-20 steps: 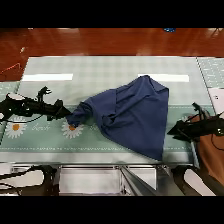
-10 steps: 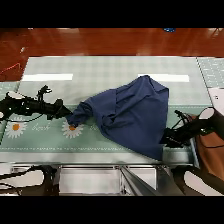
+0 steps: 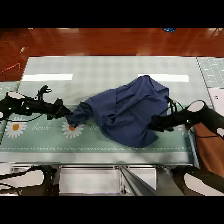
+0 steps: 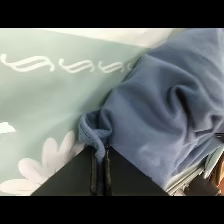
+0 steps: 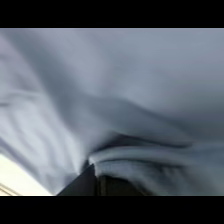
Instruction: Fold the shirts.
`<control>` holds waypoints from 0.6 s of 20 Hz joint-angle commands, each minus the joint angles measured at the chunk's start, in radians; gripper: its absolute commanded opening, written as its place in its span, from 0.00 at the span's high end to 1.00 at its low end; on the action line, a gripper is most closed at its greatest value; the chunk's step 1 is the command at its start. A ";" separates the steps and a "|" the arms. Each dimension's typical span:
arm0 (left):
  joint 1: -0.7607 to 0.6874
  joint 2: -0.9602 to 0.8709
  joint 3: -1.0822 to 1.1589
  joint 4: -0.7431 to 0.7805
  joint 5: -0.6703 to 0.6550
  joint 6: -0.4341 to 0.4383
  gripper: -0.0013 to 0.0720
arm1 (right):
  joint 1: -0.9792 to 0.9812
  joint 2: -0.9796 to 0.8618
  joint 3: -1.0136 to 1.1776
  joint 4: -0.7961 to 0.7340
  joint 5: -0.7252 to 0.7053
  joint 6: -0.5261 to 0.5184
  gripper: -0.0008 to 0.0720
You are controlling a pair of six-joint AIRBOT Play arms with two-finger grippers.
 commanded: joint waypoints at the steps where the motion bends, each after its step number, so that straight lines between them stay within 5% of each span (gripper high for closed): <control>1: 0.006 0.042 0.072 -0.004 -0.036 -0.001 0.96 | 0.004 -0.002 0.171 0.042 0.053 -0.033 0.96; 12: 0.124 0.361 0.978 -0.128 -0.049 -0.068 0.96 | -0.179 0.099 1.340 0.006 0.255 0.063 0.96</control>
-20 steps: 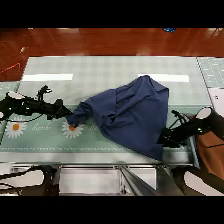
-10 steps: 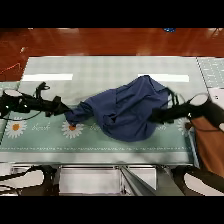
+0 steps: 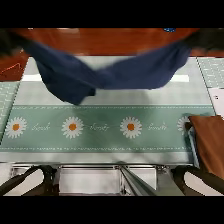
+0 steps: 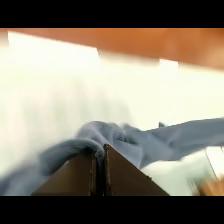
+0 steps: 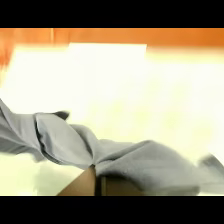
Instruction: Fold the shirts.
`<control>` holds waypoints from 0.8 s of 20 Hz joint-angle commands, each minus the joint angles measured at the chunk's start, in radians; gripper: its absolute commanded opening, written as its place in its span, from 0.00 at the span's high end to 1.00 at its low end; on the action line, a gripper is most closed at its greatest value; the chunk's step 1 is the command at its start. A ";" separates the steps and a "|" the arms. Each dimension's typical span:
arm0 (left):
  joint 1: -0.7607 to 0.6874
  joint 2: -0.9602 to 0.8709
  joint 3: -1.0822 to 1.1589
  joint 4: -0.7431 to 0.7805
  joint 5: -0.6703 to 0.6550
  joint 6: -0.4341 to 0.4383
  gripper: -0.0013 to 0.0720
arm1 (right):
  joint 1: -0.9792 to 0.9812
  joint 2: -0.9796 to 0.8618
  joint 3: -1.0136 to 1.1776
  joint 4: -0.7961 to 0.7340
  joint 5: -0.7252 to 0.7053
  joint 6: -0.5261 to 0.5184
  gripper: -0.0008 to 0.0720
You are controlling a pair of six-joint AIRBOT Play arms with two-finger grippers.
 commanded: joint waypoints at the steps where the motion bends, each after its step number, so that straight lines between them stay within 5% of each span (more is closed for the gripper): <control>1: 0.055 0.078 0.270 -0.010 0.014 -0.030 0.96 | -0.044 0.068 0.282 -0.027 0.032 0.027 0.96; 8: 0.180 0.330 0.375 0.173 0.014 -0.074 0.96 | -0.088 0.335 0.311 -0.275 0.077 0.073 0.96; 16: -0.183 0.476 0.267 0.775 -0.131 -0.223 0.96 | -0.088 0.508 -0.018 -0.372 0.216 0.144 0.96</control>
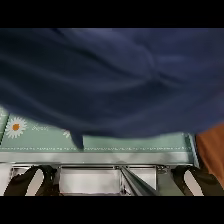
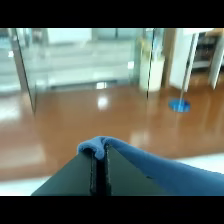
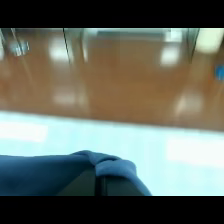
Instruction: Fold the shirts.
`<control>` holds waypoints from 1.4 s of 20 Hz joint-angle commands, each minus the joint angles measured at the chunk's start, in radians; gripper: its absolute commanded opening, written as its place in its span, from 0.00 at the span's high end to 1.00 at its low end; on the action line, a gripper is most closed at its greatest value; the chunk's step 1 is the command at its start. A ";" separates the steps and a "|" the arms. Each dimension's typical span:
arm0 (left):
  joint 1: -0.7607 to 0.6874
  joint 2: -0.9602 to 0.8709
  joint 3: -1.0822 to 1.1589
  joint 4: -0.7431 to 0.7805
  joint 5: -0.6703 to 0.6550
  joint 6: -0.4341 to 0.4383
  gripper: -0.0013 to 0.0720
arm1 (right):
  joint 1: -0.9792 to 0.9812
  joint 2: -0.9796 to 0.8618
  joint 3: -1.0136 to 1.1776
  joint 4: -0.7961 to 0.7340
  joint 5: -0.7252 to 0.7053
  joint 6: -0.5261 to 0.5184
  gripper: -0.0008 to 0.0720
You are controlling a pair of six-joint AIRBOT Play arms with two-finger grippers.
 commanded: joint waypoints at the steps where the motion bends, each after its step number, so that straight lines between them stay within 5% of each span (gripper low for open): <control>1: -0.158 0.042 -0.136 0.269 -0.094 -0.078 0.96 | 0.001 0.052 -0.212 -0.019 0.026 0.019 0.96; 5: -0.170 0.003 -0.474 0.269 -0.026 -0.105 0.96 | 0.001 0.007 -0.501 0.066 -0.108 -0.013 0.96; 10: -0.170 -0.196 -0.815 0.261 0.425 -0.184 0.96 | 0.001 -0.266 -0.657 0.228 -0.299 -0.153 0.96; 16: -0.171 -0.611 -0.750 0.135 0.631 -0.198 0.95 | 0.032 -0.743 -0.600 0.612 -0.584 -0.353 0.96; 20: -0.170 -0.753 -0.668 -0.013 0.625 -0.198 0.95 | 0.077 -0.988 -0.451 0.654 -0.626 -0.297 0.92; 21: -0.170 -0.768 -0.653 -0.042 0.620 -0.198 0.81 | 0.080 -1.026 -0.418 0.664 -0.626 -0.274 0.64; 22: -0.169 -0.772 -0.639 -0.043 0.605 -0.198 0.44 | 0.080 -1.045 -0.396 0.664 -0.624 -0.250 0.41; 23: -0.156 -0.772 -0.616 -0.038 0.562 -0.197 0.29 | 0.071 -1.049 -0.379 0.663 -0.614 -0.232 0.42; 28: 0.108 -0.746 -0.456 0.104 0.097 -0.177 0.29 | -0.152 -0.925 -0.310 0.612 -0.262 -0.206 0.43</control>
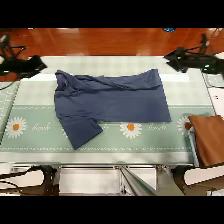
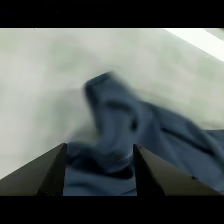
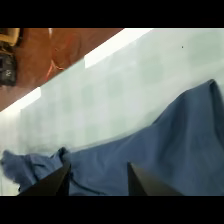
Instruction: Fold the shirts.
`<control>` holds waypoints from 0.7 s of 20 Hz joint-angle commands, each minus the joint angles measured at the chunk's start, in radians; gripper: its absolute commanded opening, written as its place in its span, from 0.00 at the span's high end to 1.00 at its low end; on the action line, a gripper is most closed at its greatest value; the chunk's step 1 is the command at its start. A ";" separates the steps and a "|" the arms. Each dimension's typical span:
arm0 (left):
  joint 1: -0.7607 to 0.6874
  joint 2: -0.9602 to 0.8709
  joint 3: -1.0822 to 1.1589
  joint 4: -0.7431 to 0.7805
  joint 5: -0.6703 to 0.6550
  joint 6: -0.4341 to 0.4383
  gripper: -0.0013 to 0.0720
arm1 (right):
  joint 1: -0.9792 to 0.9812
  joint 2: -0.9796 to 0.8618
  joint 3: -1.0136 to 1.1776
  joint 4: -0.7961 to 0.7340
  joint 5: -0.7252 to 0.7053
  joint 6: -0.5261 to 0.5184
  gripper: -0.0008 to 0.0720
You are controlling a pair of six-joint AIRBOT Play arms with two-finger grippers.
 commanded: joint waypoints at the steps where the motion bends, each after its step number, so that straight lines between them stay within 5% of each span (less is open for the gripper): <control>1: 0.192 0.035 0.043 0.052 -0.285 0.036 0.29 | -0.151 0.097 0.024 -0.110 0.281 -0.014 0.44; 4: 0.294 0.168 -0.209 -0.004 -0.275 0.095 0.29 | -0.217 0.296 -0.203 -0.278 0.250 -0.014 0.44; 9: 0.332 0.244 -0.702 -0.311 -0.248 0.343 0.29 | -0.233 0.595 -0.756 -0.270 0.108 -0.046 0.44; 14: 0.317 0.200 -0.764 -0.353 -0.197 0.357 0.29 | -0.233 0.683 -0.894 -0.271 0.115 -0.062 0.44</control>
